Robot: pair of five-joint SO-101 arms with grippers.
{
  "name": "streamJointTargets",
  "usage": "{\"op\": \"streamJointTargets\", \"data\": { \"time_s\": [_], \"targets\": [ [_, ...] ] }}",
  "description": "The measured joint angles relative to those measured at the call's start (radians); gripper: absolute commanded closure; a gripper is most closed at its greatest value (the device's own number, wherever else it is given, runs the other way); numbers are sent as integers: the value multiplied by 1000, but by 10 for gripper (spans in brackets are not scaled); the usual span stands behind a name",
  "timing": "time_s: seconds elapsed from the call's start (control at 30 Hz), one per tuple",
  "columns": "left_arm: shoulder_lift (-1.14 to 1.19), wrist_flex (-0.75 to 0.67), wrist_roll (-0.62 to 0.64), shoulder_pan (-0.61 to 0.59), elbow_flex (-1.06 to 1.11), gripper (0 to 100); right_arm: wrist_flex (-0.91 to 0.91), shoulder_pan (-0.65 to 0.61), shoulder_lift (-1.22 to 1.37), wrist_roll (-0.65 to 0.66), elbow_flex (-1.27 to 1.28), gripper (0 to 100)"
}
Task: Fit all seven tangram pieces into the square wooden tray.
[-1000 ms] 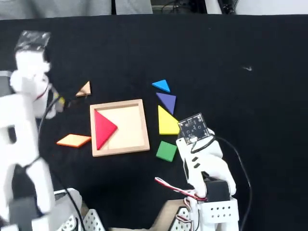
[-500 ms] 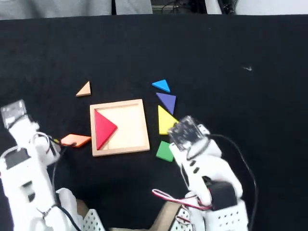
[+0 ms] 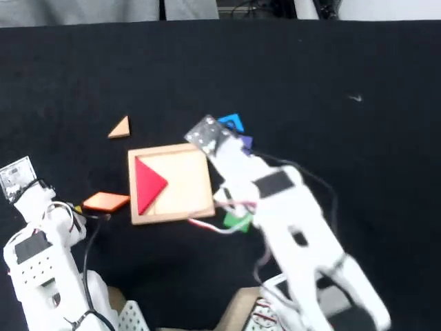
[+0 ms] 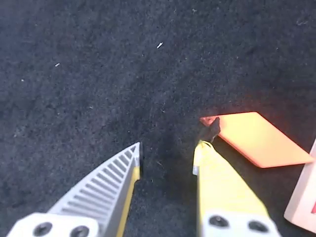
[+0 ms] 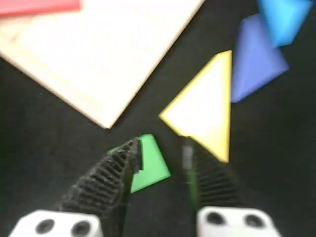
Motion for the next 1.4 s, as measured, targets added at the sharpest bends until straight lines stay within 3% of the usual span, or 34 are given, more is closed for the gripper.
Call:
{"op": "streamJointTargets", "data": {
  "time_s": [0.17,0.43,1.1,1.23,1.4],
  "targets": [
    [0,-26,0,0,12,812,-23,-26,198,5,-61,755],
    [-3,-57,0,20,26,812,-107,58,215,75,-52,754],
    [-3,-57,0,51,26,812,-164,60,479,106,-120,752],
    [-3,-57,0,51,26,812,-170,60,482,106,-120,686],
    [-3,-57,0,51,26,812,-170,57,494,123,-120,724]
  ]
}}
